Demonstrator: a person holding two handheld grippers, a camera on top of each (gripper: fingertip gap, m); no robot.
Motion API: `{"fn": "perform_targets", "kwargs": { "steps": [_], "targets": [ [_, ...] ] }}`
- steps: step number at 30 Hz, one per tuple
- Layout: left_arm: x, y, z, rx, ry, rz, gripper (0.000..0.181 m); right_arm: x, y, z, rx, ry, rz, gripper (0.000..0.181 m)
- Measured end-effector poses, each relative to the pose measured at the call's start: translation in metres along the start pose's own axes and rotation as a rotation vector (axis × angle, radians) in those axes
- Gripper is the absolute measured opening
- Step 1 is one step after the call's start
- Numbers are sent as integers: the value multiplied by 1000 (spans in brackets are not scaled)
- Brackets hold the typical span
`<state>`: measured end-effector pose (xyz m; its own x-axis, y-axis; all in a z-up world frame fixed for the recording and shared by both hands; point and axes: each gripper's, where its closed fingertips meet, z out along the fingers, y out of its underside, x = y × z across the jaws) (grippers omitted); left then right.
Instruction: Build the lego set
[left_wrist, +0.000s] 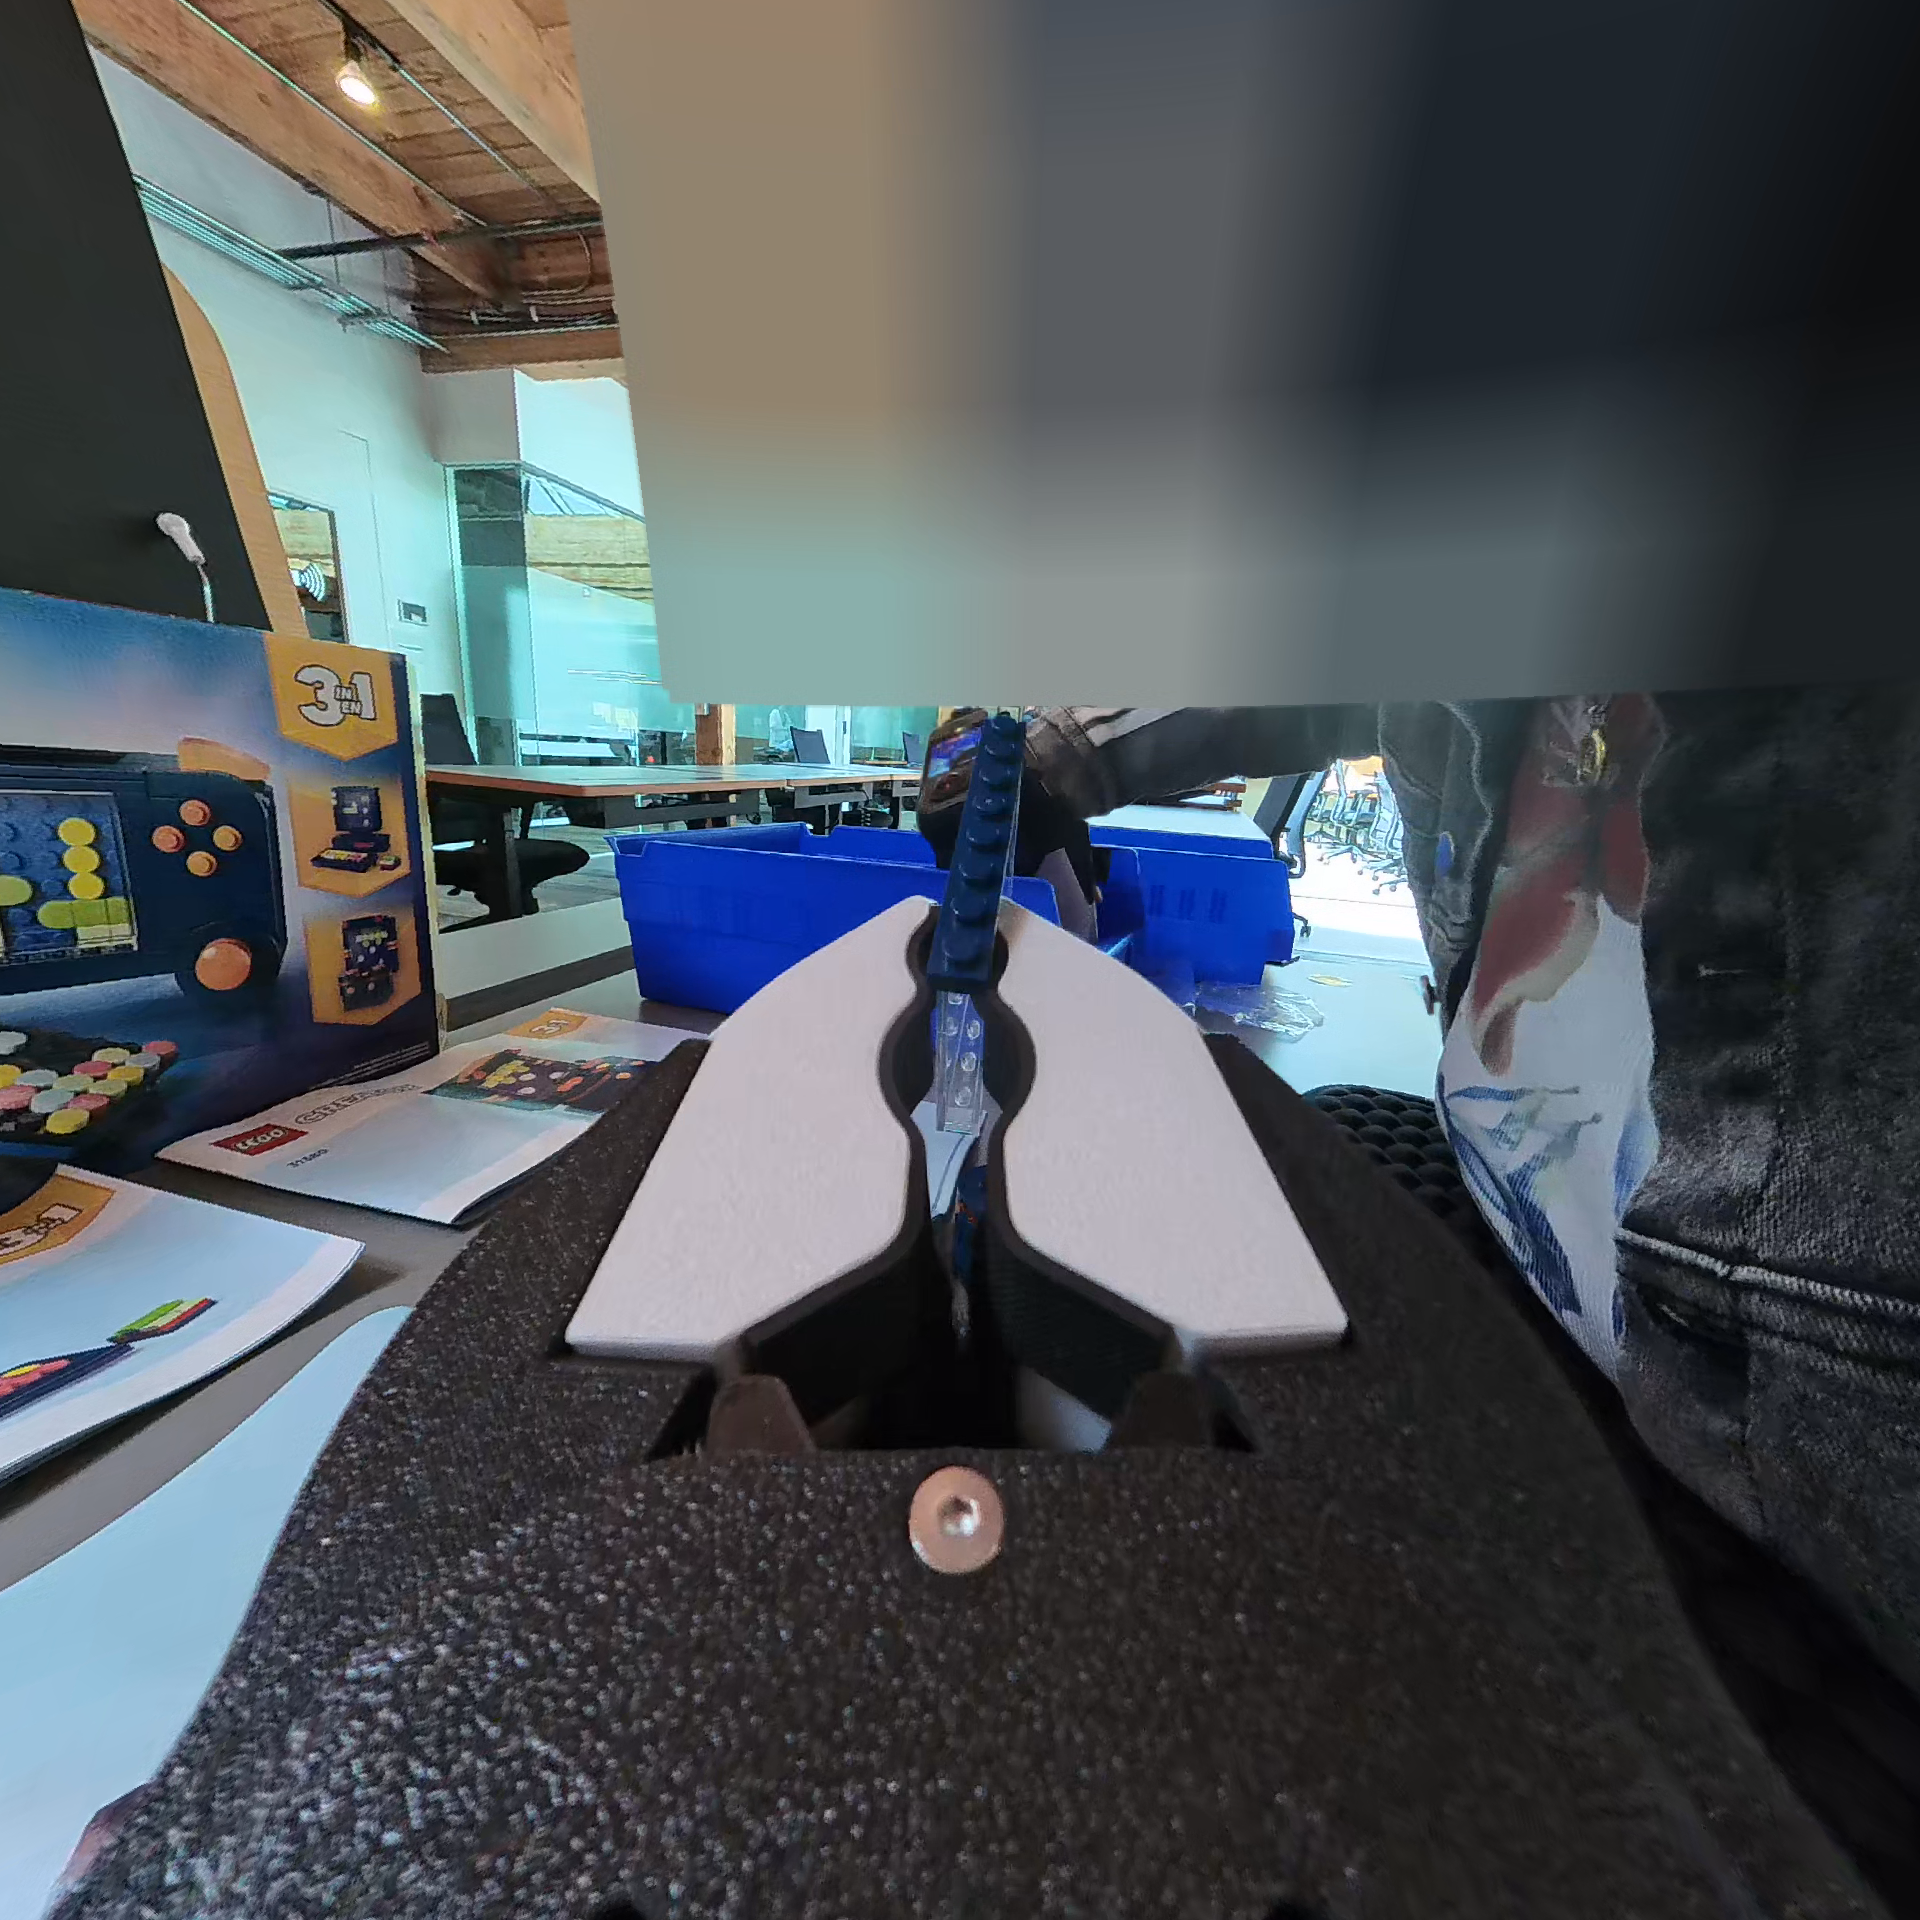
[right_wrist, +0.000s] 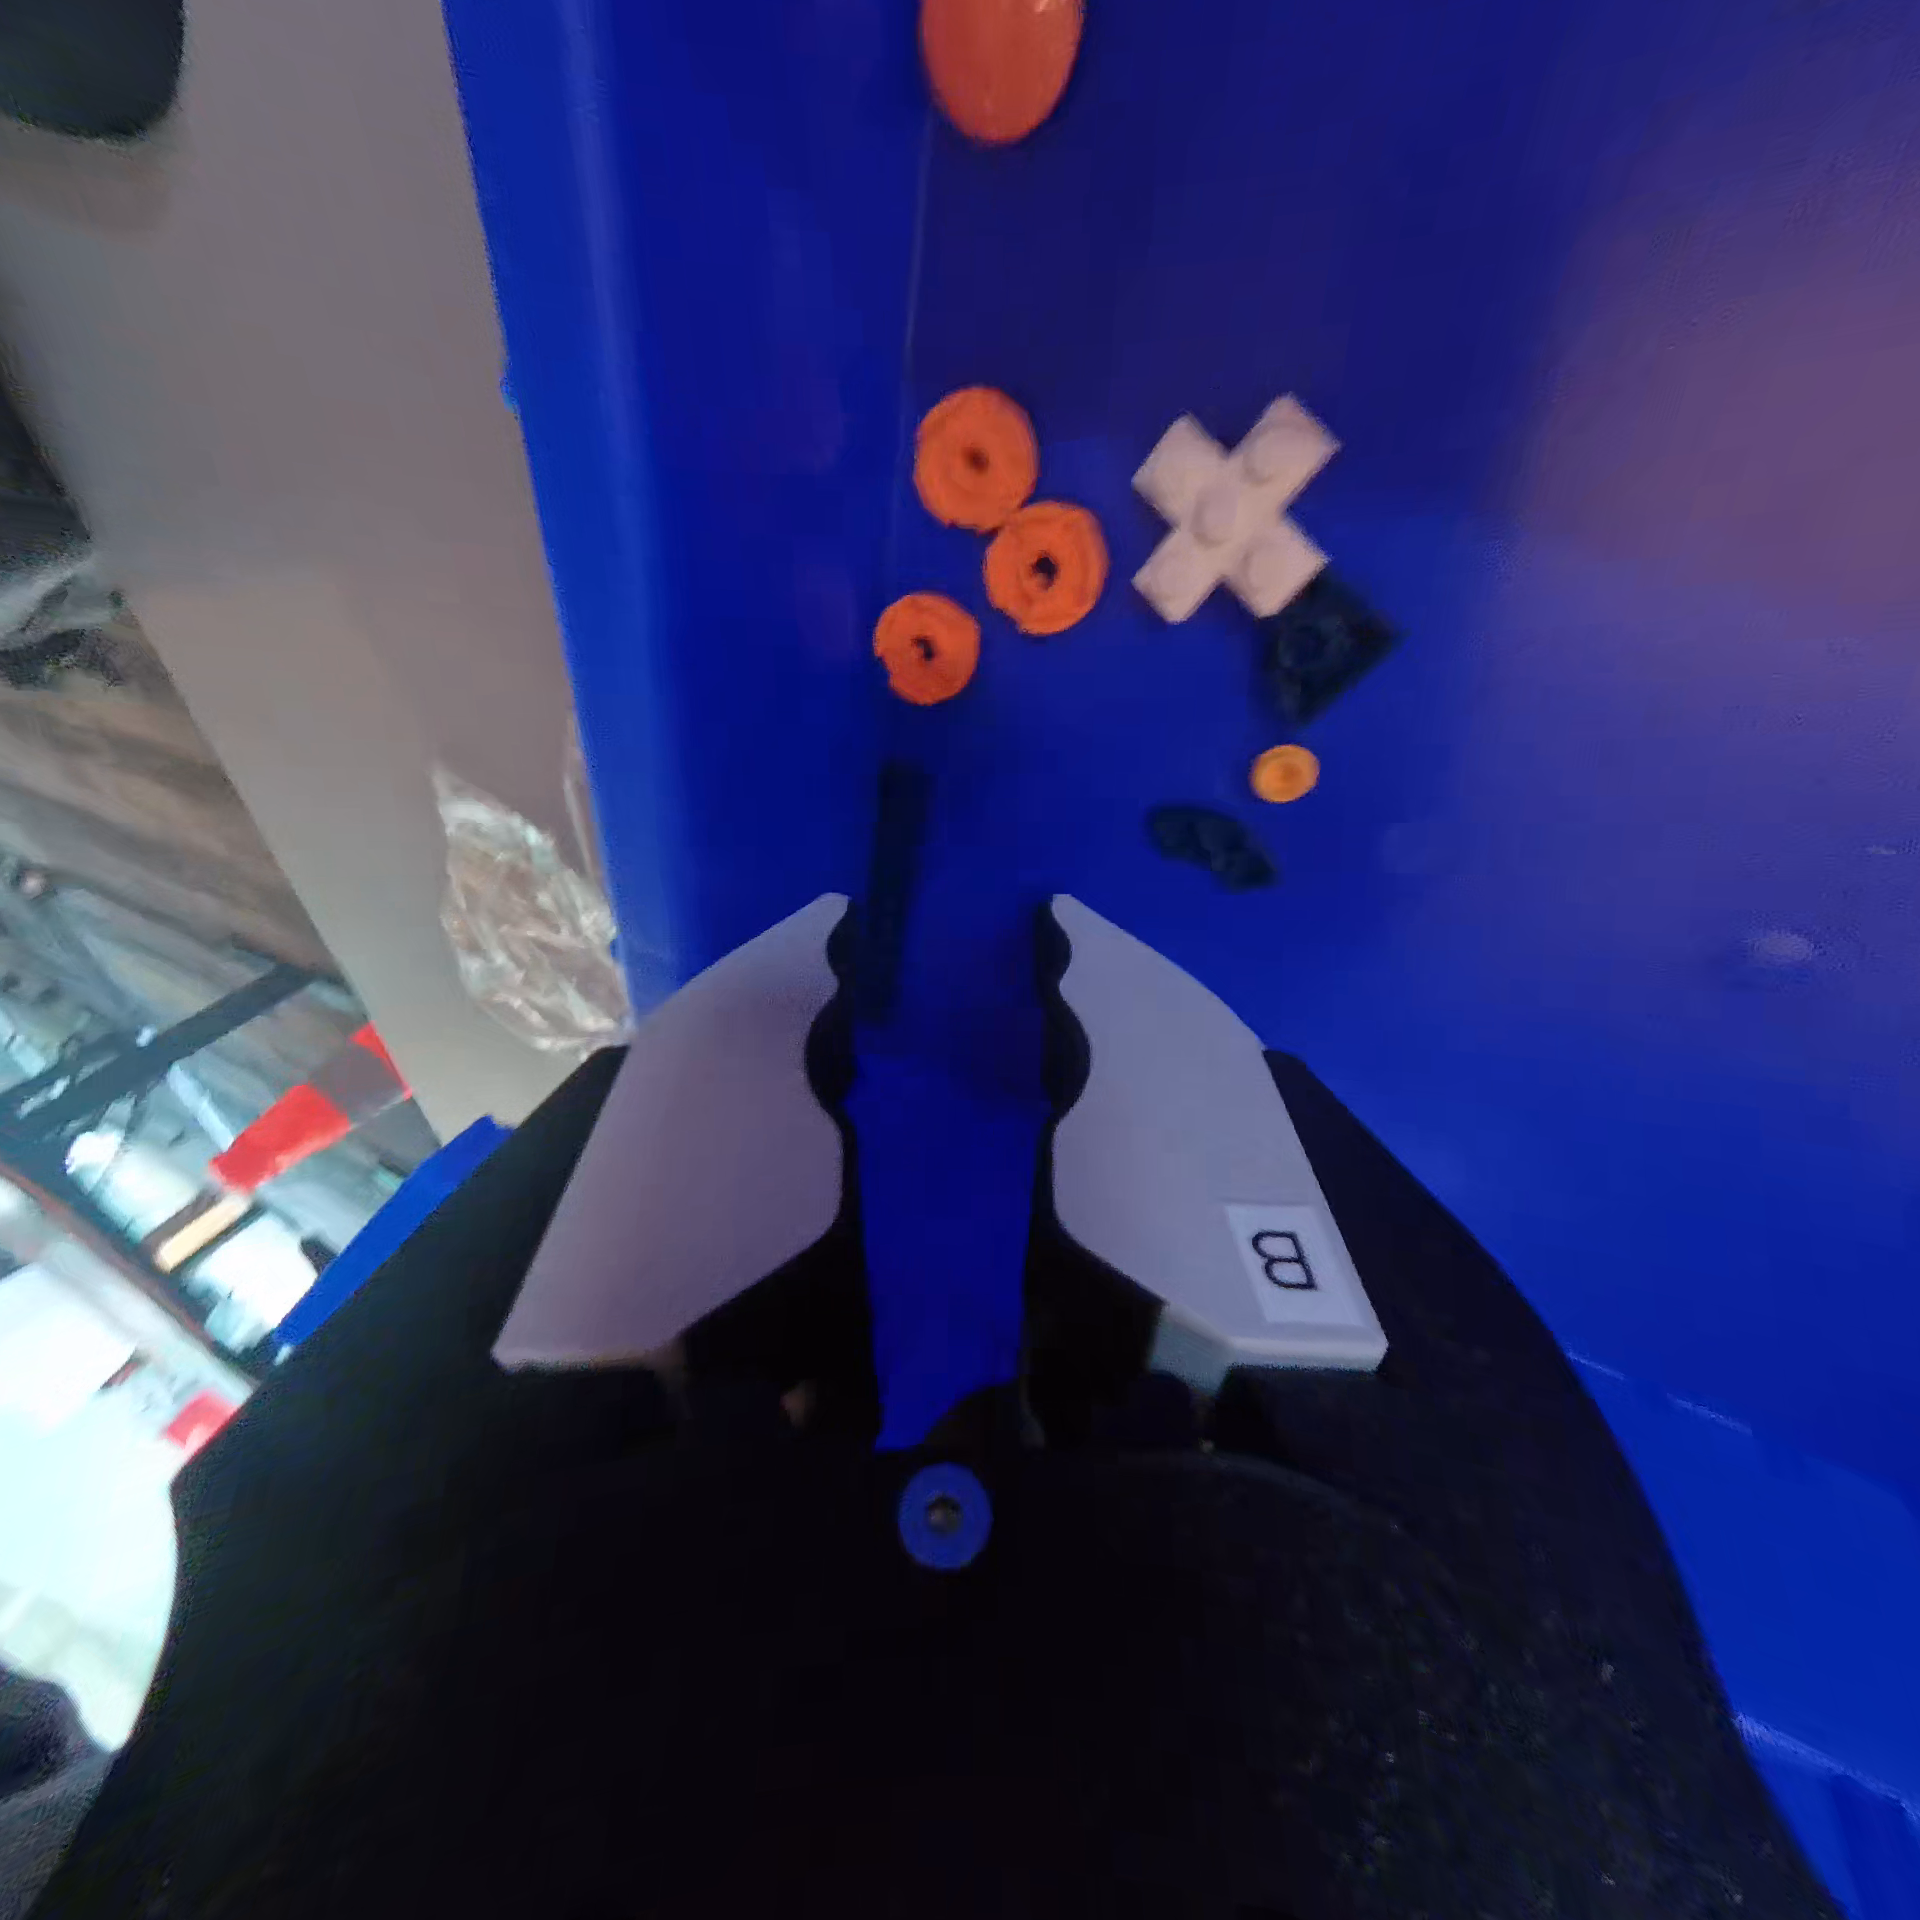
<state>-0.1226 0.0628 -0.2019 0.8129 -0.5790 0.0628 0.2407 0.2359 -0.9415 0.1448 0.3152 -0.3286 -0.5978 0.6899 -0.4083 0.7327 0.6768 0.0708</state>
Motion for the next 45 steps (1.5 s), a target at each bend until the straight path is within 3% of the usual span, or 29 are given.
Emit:
{"fn": "perform_targets", "kwargs": {
  "steps": [3, 8, 9, 10, 16, 19, 22, 25, 27, 29, 30, 32, 36, 37, 39, 42, 45],
  "targets": [
    [-1, -1, -1, 6, -4, 4, 4, 9, -2, -3, 22, 98, -30, 34],
    [-1, 0, -1, 0, -5, 7, 4, 5, -2, -2, 16, 111, 25, 44],
    [-1, 0, -1, -1, -5, 9, 4, 3, -1, -2, 6, 104, 25, 29],
    [-1, 0, -1, 0, -6, 11, 4, 1, 0, -2, 4, 93, 27, 0],
    [0, -3, -1, 13, -2, 12, 4, -28, -9, -9, 119, -281, 322, 0],
    [1, -1, -1, 3, -1, 19, 4, -24, 0, 6, -19, -260, 363, 0],
    [-2, -2, -2, 11, -11, 18, 4, -29, -6, 15, -40, -276, 341, 0],
    [-2, -4, -3, 17, -17, 21, 4, -28, -6, 19, -67, -163, 248, 0],
    [-2, -2, -2, 6, -14, 22, 4, -12, -2, 13, -110, 63, 203, 0],
    [0, 0, -1, -6, -6, 26, 4, 27, 3, -14, -100, 435, 189, 0],
    [1, 0, 0, -10, -3, 30, 4, 28, 0, -23, -47, 469, 175, 0],
    [2, 1, 0, -14, 0, 32, 4, 20, -9, -28, 67, 399, 232, 0],
    [2, 0, 0, -14, -1, 42, 4, 24, 7, -38, 69, 382, 302, 1],
    [2, 0, 0, -14, -1, 41, 4, 29, 11, -43, 81, 404, 329, 17],
    [2, 1, 1, -17, -1, 40, 4, 40, 12, -51, 140, 403, 431, 32],
    [1, 4, 2, -35, -14, 42, 4, 54, 12, -49, 200, 348, 623, 19],
    [-1, 5, 2, -44, -27, 45, 4, 62, 26, -35, 69, 350, 709, 18]
  ]
}}
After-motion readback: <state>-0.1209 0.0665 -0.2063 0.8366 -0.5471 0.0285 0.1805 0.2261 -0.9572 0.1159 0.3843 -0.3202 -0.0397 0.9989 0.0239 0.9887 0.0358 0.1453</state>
